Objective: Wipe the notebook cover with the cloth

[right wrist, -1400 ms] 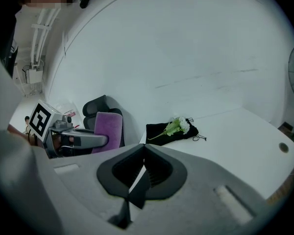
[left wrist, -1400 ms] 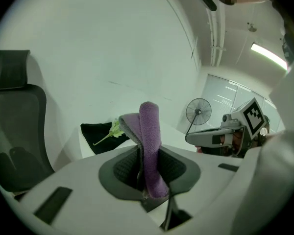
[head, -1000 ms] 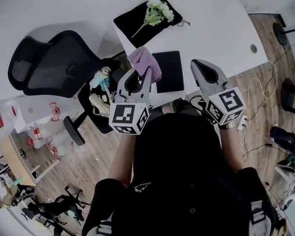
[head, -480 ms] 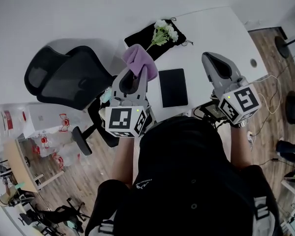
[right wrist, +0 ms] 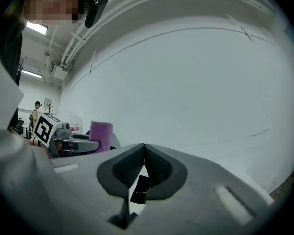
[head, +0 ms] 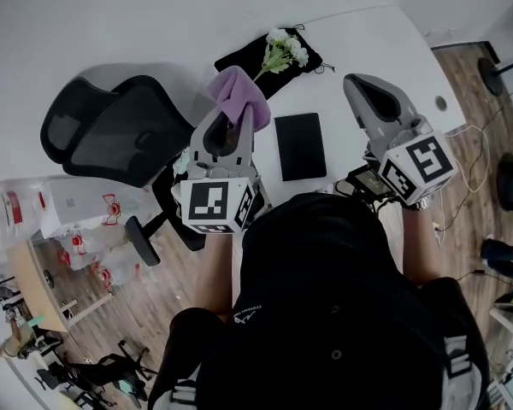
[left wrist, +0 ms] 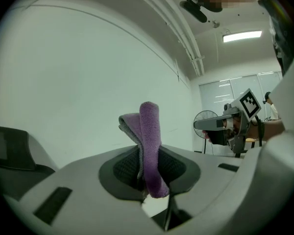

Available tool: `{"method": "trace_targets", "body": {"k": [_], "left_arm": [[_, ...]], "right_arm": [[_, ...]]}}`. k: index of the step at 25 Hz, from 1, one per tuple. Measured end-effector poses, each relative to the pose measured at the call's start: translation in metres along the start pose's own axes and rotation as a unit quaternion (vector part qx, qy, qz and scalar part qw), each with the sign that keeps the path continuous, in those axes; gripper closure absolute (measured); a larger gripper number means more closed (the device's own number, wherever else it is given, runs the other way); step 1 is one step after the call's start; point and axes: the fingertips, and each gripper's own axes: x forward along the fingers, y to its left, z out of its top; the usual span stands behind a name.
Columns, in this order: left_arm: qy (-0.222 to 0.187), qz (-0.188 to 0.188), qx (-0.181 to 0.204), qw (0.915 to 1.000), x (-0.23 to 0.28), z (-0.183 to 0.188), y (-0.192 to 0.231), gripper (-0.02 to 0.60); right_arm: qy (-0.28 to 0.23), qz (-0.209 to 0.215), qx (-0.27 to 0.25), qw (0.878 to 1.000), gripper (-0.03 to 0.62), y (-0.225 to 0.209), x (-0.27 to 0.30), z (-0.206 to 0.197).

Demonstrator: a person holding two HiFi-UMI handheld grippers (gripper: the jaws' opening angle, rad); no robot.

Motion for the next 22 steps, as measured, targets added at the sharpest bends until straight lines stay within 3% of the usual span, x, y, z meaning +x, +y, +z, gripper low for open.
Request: {"method": "trace_targets", "body": {"k": [22], "left_arm": [[0.018, -0.001, -0.007, 0.9998, -0.007, -0.016, -0.004, 0.497]], "right_arm": [[0.008, 0.014, -0.003, 1.000, 0.589, 0.007, -0.002, -0.006]]}}
